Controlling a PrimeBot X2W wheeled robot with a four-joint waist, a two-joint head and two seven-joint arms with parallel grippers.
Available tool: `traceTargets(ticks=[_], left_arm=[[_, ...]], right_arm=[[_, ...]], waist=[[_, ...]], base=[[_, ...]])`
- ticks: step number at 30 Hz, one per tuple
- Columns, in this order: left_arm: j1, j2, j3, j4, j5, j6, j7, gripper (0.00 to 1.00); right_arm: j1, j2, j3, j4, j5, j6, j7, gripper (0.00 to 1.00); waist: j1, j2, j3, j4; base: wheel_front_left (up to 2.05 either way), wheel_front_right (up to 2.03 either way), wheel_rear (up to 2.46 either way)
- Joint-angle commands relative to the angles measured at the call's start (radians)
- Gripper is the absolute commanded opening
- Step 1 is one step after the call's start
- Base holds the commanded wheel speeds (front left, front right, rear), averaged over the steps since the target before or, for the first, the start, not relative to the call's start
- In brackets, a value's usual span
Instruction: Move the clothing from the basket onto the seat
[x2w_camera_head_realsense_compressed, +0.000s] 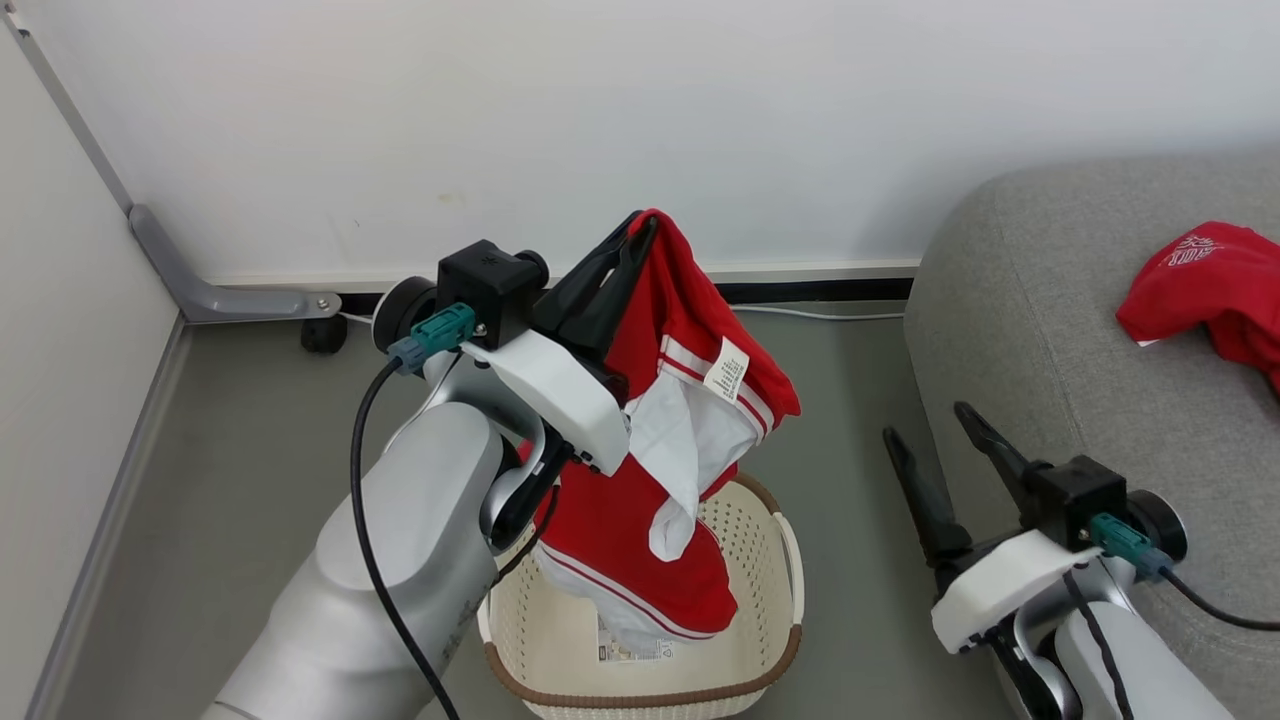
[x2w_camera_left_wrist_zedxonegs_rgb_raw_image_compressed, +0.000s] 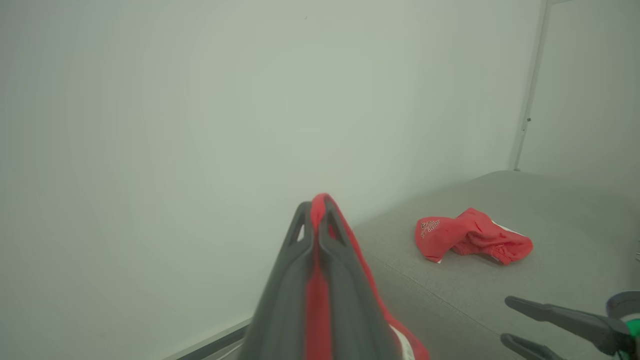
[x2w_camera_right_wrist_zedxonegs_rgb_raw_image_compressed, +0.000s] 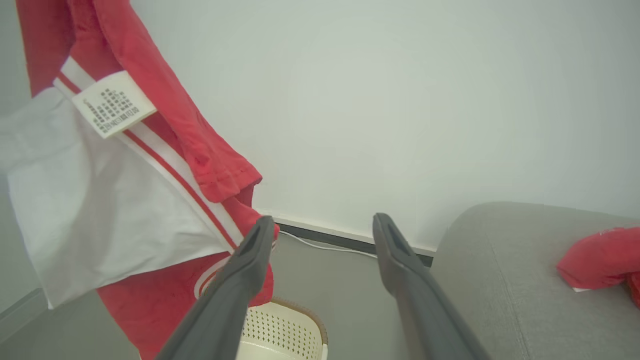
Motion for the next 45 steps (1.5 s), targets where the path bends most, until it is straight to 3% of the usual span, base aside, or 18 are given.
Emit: traceTargets(ticks=[1,12,23,35,45], left_arm=[[-0.062,0.018,0.028,-0.022,-0.008,0.005,-0.011,0.00],[-0.065,0.011,-0.012,0.000,-0.006,0.006,-0.020,0.00],[-0.083,0.006,-0.058,-0.005,-0.014,0.003,-0.027,0.00],[-0.101,0.001,-0.101,-0.031,-0.028,0.004,-0.033,0.00],[-0.109,0.000,-0.144,-0.063,-0.042,0.010,-0.035,0.00]], right_arm=[[-0.055,-0.027,0.071,-0.019,0.030,0.003,-0.006,1.00],[-0.297,-0.184,0.515,0.054,0.223,0.003,-0.003,1.00],[-0.529,-0.239,0.872,0.111,0.464,0.003,0.055,1.00],[-0.598,-0.200,0.950,0.172,0.531,0.003,0.108,1.00],[-0.588,-0.143,0.951,0.220,0.477,0.003,0.170,1.00]], waist=[[0.0000,0.0000,-0.001,0.004],[0.0000,0.0000,-0.006,0.034],[0.0000,0.0000,0.008,0.064],[0.0000,0.0000,0.028,0.102],[0.0000,0.0000,0.038,0.130]], base=[[0.00,0.00,0.00],[0.00,0.00,0.00],[0.00,0.00,0.00],[0.00,0.00,0.00],[0.00,0.00,0.00]])
